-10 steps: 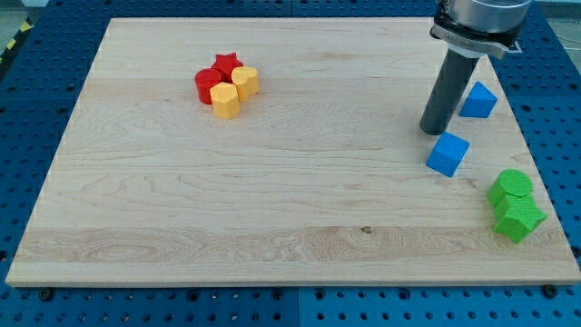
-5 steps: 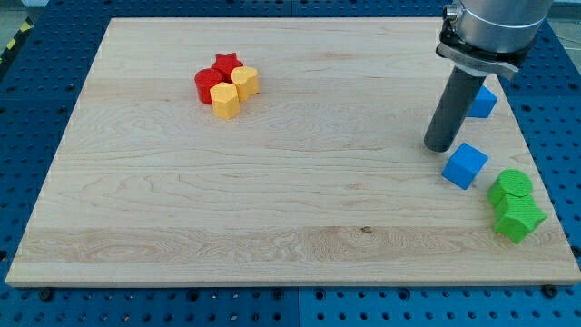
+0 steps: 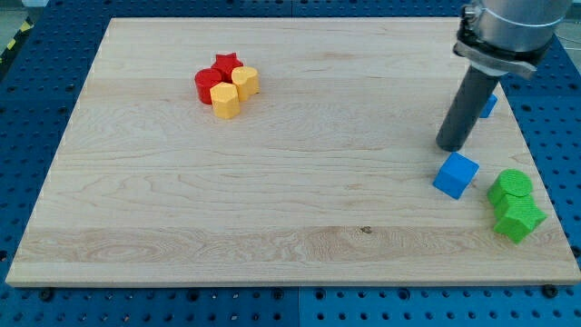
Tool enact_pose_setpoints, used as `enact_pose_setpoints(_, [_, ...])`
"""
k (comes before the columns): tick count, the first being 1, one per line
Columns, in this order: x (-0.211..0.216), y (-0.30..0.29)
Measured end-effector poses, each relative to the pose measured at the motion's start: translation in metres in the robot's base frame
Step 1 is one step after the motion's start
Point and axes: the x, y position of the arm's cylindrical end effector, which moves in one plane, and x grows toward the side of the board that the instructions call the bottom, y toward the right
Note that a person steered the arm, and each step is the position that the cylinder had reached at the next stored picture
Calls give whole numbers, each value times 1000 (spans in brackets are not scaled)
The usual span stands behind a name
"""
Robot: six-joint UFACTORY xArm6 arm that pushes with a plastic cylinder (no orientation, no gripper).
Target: Move the blue cube left into the green star
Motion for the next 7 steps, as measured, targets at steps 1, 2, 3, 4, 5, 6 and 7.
enact_pose_setpoints(1, [27,-2])
enact_pose_setpoints(2, [28,-2])
enact_pose_setpoints(3, [38,-2])
enact_pose_setpoints(4, [49,10])
enact_pose_setpoints(5, [48,-4])
enact_pose_setpoints(6, [45,-30])
enact_pose_setpoints(7, [57,-30])
